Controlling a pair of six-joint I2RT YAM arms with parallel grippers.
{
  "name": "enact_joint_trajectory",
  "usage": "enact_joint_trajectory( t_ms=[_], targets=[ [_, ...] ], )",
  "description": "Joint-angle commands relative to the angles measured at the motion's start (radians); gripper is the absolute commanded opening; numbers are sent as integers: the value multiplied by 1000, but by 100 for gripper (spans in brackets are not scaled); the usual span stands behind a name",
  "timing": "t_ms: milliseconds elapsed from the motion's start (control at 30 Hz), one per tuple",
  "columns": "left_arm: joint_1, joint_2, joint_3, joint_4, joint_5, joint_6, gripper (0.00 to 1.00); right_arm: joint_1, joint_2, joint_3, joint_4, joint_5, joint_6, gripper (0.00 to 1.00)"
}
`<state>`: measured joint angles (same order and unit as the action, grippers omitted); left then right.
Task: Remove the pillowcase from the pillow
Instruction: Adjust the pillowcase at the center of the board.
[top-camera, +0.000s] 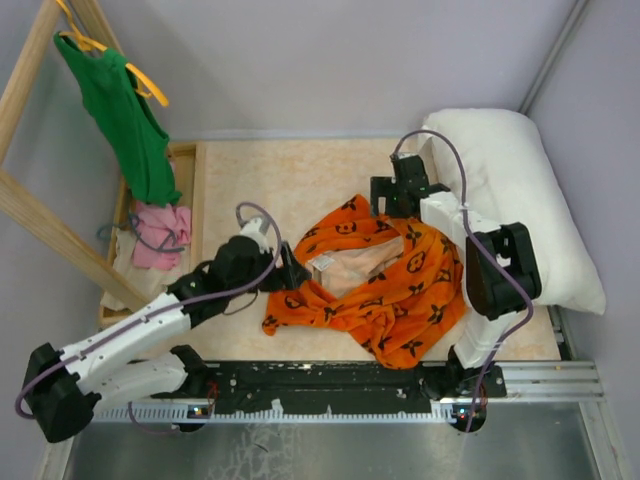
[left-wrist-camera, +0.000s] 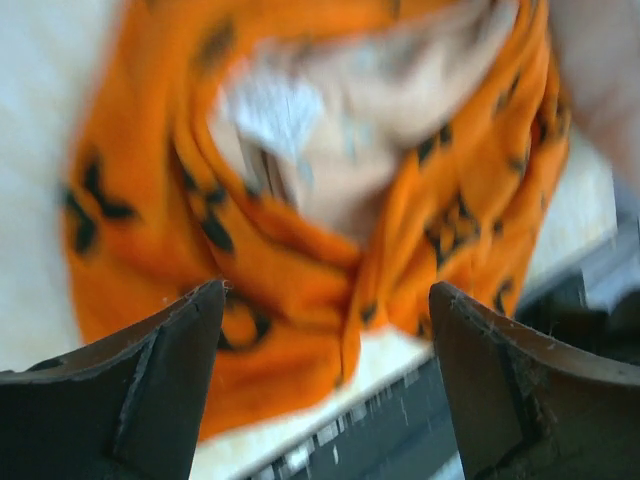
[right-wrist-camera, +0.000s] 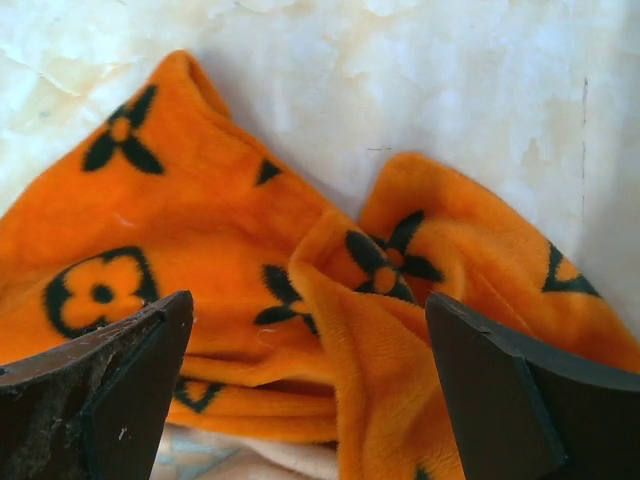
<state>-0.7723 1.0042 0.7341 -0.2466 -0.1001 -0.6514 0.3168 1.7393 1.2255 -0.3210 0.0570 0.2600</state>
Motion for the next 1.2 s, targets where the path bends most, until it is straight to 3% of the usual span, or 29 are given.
enact_joint_trajectory(
  t_ms=[0, 133, 433, 667, 900, 1033, 1167],
  targets=[
    [-122, -30, -179, 29, 151, -278, 87, -73, 9, 21, 60, -54, 26, 99],
    [-219, 28, -270, 196, 163, -370, 87, -135, 15, -19, 116, -138, 75, 97],
    [-285, 216, -240, 354, 227, -478, 87, -137, -2, -55, 124, -137, 80, 96],
    [-366, 69, -191, 223, 195, -627, 87, -136, -36, -74, 125, -114, 82, 97],
    [-433, 10, -195, 228, 287, -841, 89, -137, -54, -81, 121, -97, 99, 99],
    [-437, 20, -213, 171, 253, -843, 90, -137, -70, -96, 143, -108, 111, 99],
    [-436, 142, -206, 161, 184, -724, 88, -137, -77, -100, 133, -108, 108, 99]
  ],
)
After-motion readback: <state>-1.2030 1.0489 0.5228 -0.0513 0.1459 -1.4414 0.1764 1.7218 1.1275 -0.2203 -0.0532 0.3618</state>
